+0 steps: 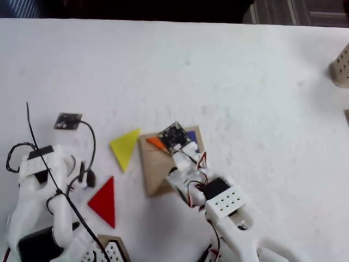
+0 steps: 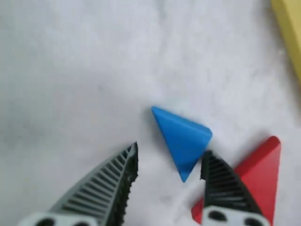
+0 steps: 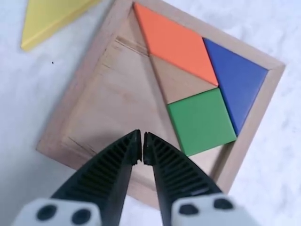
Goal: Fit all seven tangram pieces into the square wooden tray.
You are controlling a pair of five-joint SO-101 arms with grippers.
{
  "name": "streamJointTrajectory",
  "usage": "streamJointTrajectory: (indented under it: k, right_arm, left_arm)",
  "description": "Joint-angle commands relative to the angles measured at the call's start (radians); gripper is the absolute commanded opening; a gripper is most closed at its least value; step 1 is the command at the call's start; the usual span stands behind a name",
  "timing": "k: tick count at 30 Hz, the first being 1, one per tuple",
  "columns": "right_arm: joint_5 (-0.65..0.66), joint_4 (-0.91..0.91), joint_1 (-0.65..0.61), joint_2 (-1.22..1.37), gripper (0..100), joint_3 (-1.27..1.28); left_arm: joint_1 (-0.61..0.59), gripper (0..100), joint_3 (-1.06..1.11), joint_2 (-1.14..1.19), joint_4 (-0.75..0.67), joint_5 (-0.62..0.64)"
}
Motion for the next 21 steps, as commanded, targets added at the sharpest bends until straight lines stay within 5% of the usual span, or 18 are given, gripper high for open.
streamJointTrajectory:
  k: [1, 7, 21]
  right_arm:
    - [0.017, 0.001, 0.008, -0.027, 1.8, -0.005]
    - [0.017, 0.001, 0.008, -0.027, 1.8, -0.005]
    - [0.017, 0.001, 0.010, -0.027, 1.8, -0.005]
  left_arm:
    - [0.018, 12, -0.026, -0.025, -0.060, 0.206]
    - [0.018, 12, -0.057, -0.018, -0.107, 0.364]
    - [0.018, 4, -0.031, -0.018, -0.189, 0.373]
